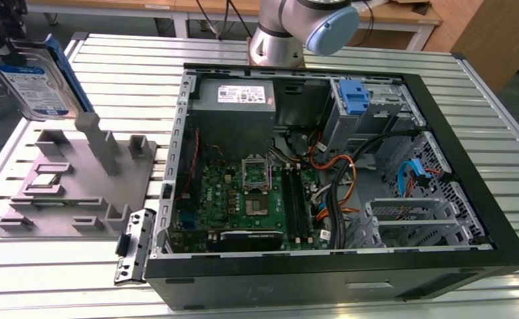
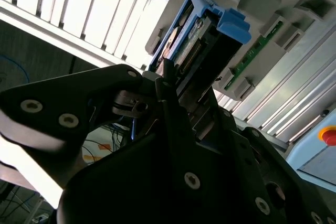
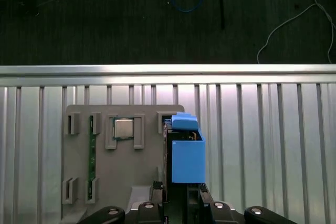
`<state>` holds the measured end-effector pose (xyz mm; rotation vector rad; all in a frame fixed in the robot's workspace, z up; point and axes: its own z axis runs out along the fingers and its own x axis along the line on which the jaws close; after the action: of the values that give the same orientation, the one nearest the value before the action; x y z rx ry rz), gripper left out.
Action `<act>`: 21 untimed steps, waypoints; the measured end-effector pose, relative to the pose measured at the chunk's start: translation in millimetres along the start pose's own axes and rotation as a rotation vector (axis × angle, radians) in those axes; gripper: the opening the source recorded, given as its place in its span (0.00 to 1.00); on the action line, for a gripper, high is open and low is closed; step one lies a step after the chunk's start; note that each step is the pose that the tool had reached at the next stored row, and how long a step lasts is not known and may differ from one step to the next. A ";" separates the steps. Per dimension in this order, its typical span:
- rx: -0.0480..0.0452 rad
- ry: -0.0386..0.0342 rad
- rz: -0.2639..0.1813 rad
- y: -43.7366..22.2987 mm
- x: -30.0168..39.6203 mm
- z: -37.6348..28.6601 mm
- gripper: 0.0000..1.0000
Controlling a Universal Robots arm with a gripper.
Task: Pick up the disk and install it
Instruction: 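Pick up the disk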
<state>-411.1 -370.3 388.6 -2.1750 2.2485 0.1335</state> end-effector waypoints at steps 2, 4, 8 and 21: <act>-0.0001 0.0000 0.000 0.2 -0.3 -3.8 0.35; 0.0001 0.0000 0.000 0.4 -0.5 -6.6 0.35; 0.0001 -0.0001 0.000 0.4 -0.5 -7.3 0.35; 0.0000 -0.0001 0.000 1.3 -1.6 -23.7 0.35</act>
<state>-411.1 -370.3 412.4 -2.1750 2.2484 0.1335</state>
